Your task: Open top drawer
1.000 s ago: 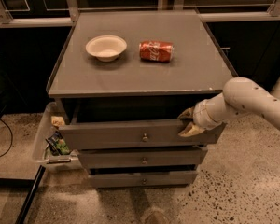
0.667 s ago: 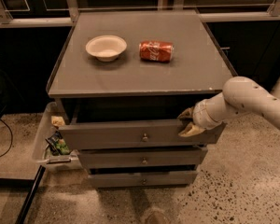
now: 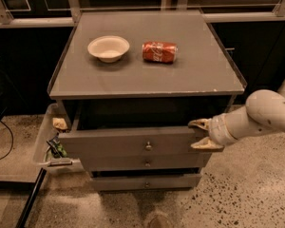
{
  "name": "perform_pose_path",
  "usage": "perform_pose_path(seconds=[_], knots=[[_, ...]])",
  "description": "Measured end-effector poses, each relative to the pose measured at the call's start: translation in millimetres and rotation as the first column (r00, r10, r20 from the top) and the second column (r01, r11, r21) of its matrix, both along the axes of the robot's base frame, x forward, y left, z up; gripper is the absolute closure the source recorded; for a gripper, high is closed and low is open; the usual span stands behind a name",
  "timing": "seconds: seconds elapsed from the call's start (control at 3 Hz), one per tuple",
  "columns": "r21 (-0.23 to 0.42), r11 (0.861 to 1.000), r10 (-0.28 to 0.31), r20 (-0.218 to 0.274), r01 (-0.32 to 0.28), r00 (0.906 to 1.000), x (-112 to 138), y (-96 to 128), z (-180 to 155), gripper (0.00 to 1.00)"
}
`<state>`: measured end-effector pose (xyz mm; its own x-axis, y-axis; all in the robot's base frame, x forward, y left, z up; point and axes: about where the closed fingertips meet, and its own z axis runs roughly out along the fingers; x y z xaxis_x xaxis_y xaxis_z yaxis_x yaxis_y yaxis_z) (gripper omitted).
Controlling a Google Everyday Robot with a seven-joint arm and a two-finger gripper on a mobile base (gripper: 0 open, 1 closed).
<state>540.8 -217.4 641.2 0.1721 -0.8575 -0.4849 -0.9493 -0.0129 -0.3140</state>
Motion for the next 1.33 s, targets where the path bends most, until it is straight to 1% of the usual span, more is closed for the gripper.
perform_pose_path(seconds=[0.33, 0.67, 1.0, 1.33], knots=[[0.003, 1.0, -0.005, -0.002, 0.005, 1.0, -6.0, -2.7, 1.7, 0.87], [0.003, 1.0, -0.005, -0.002, 0.005, 1.0, -6.0, -2.7, 4.5, 1.0], [0.003, 1.0, -0.005, -0.002, 0.005, 1.0, -6.0, -2.7, 4.5, 0.84], [0.003, 1.0, -0.005, -0.002, 0.005, 1.0, -6.1, -2.7, 4.4, 0.6]])
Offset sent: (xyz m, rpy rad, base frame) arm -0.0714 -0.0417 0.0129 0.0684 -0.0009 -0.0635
